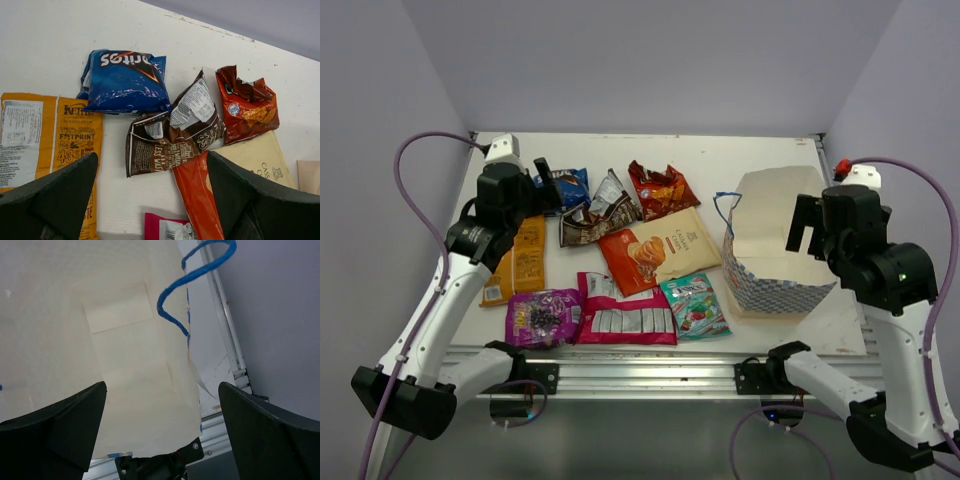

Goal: Place the snacks into the paper bag

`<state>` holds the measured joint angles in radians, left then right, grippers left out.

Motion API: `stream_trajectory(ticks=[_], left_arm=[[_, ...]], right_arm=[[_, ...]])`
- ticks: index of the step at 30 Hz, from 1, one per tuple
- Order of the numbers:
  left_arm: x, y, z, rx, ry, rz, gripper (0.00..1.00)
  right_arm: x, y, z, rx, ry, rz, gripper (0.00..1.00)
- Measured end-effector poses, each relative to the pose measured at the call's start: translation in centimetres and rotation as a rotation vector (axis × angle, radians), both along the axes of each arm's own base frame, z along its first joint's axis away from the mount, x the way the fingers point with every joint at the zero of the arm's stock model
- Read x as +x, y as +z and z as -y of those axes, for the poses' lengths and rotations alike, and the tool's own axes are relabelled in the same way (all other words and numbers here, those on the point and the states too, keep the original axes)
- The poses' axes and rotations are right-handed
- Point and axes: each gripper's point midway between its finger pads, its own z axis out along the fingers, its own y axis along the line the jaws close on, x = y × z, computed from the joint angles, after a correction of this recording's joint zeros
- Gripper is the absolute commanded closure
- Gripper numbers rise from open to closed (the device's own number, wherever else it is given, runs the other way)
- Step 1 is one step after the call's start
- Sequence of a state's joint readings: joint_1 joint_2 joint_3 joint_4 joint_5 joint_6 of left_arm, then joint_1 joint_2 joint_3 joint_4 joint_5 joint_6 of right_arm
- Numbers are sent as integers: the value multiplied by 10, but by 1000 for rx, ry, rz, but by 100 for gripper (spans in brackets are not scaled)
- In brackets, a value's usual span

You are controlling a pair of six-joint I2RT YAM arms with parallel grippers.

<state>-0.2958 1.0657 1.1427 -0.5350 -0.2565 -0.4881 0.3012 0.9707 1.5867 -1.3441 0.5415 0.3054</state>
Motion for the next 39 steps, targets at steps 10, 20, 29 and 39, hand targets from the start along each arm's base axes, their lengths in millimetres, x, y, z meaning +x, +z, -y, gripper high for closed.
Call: stream_trajectory(ticks=[10, 20, 29, 39], left_arm=[[3, -7, 10, -15, -44, -25, 4], [5, -12, 18, -31, -81, -31, 3], [3, -15, 18, -23, -92, -31, 3], [1, -17, 18, -20, -98, -23, 5]], right_arm=[[-22, -44, 14, -56, -44, -98, 13], [-1, -61, 16, -115, -98, -184, 23], [9, -60, 32, -157, -176, -170, 29], [13, -74, 37, -187, -184, -201, 100]])
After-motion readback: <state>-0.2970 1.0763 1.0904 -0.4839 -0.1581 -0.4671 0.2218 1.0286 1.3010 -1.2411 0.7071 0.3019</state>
